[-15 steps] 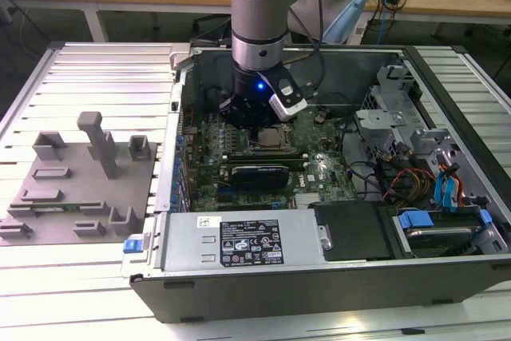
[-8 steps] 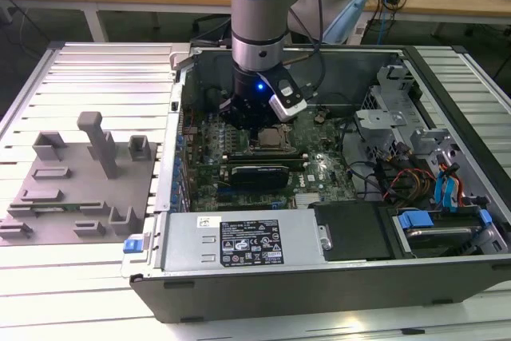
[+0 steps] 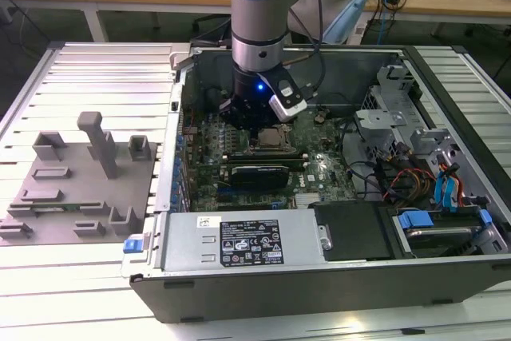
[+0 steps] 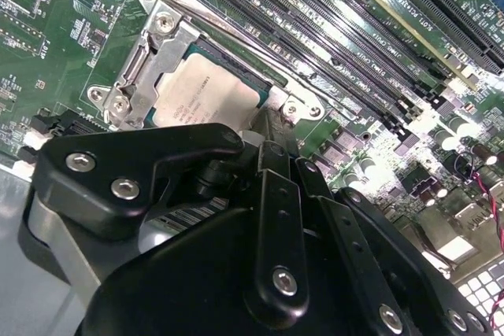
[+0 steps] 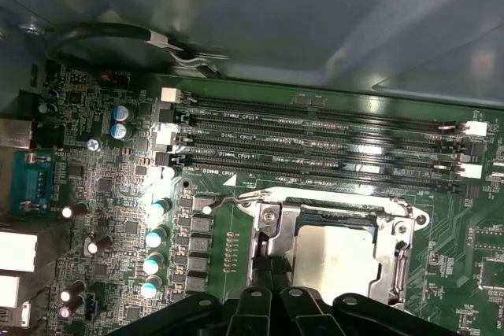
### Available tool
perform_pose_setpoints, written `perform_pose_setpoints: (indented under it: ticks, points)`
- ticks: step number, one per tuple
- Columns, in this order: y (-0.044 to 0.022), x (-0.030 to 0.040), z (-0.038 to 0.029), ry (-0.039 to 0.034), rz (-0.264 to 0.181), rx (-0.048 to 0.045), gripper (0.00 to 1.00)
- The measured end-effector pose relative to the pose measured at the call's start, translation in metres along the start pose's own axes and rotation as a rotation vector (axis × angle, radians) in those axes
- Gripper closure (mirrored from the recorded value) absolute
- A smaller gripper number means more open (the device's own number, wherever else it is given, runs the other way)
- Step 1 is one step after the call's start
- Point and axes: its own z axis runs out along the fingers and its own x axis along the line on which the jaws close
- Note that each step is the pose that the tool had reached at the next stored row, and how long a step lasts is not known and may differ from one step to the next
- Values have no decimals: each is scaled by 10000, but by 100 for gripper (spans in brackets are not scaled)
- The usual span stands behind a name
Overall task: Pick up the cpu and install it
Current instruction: 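Close the cpu cover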
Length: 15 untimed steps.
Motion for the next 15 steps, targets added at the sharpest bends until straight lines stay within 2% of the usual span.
perform_pose_setpoints:
  ticks: [11, 15]
  points:
    - [0, 0, 16, 0, 0, 0, 89]
    - [1, -1, -4, -6, 0, -11, 89]
